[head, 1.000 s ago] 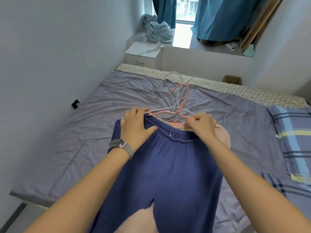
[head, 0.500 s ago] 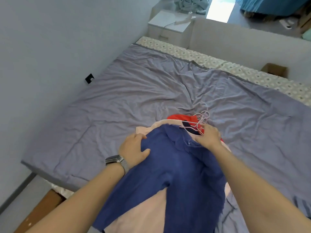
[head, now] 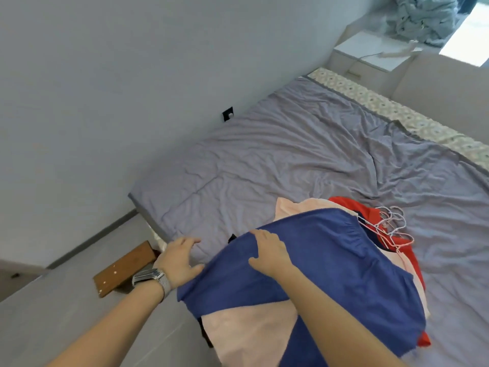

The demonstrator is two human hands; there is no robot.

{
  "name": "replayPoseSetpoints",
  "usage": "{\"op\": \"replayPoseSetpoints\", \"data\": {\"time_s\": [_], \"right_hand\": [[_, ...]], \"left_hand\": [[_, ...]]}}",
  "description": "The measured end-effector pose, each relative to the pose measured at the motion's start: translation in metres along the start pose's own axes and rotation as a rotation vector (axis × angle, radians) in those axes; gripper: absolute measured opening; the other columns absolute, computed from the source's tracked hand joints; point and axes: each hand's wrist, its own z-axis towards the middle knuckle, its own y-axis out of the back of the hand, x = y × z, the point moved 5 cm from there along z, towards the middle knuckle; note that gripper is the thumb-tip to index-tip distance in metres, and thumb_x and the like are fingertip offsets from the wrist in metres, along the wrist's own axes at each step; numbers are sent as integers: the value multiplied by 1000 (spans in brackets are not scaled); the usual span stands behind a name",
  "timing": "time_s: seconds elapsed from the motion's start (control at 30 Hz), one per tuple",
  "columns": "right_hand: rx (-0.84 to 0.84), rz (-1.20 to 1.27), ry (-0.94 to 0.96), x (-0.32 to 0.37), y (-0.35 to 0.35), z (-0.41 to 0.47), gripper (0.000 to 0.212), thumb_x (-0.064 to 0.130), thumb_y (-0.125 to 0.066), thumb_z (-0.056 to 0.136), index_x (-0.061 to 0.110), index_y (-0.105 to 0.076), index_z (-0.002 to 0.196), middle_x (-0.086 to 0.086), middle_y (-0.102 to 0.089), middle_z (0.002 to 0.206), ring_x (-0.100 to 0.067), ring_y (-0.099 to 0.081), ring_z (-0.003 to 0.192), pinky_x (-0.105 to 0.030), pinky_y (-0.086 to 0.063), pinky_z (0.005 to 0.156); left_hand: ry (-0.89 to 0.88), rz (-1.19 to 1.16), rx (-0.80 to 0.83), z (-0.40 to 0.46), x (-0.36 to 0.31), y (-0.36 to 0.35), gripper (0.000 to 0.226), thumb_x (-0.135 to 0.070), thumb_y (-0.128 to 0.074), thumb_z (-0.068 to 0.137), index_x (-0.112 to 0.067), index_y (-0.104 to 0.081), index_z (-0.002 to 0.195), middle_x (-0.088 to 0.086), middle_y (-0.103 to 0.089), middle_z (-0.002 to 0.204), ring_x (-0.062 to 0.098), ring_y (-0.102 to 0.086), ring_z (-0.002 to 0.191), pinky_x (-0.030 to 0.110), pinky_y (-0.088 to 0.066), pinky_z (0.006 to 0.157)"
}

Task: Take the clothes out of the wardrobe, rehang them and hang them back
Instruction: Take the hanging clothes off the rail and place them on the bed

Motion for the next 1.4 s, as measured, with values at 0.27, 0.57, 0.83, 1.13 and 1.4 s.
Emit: {"op": "replayPoseSetpoints", "data": {"time_s": [0.27, 0.57, 0.83, 1.13, 1.4], "right_hand": [[59, -183, 237, 161, -36, -62, 75, 34, -61, 84, 24, -24, 148, -6, -38, 145, -29, -35, 132, -40, -35, 105], [317, -451, 702, 405, -220, -244, 82, 45, -67, 78, 24, -25, 145, -7, -43, 140, -32, -37, 129, -45, -38, 102], [595, -574, 1215, 598, -413, -459, 80, 39, -69, 80, 23, -26, 146, -14, -43, 140, -33, -37, 131, -42, -40, 105], [884, -609, 1550, 710, -570, -608, 73, 26, -69, 78, 19, -35, 142, -13, -51, 132, -30, -49, 123, -33, -43, 100], [980, -566, 1694, 832, -663, -705, 65, 20, -64, 80, 17, -41, 141, -6, -52, 134, -22, -51, 124, -29, -44, 98]], "left_hand": [[146, -150, -206, -134, 92, 4, 61, -35, -57, 85, -23, -36, 141, 5, -43, 136, 23, -43, 124, 30, -39, 100], [639, -406, -407, -442, 264, -39, 83, -46, -64, 76, -22, -24, 145, 5, -39, 139, 25, -43, 127, 38, -42, 101], [1202, -594, -673, -768, 391, -117, 84, -37, -71, 74, -13, -29, 143, 12, -38, 139, 28, -39, 129, 32, -34, 107], [1532, -756, -820, -939, 444, -185, 61, -50, -49, 70, -29, -50, 128, 6, -52, 118, 27, -55, 112, 36, -46, 92], [1797, -853, -978, -1056, 513, -193, 58, -27, -58, 88, -20, -36, 141, 8, -40, 138, 25, -45, 123, 32, -38, 103]]}}
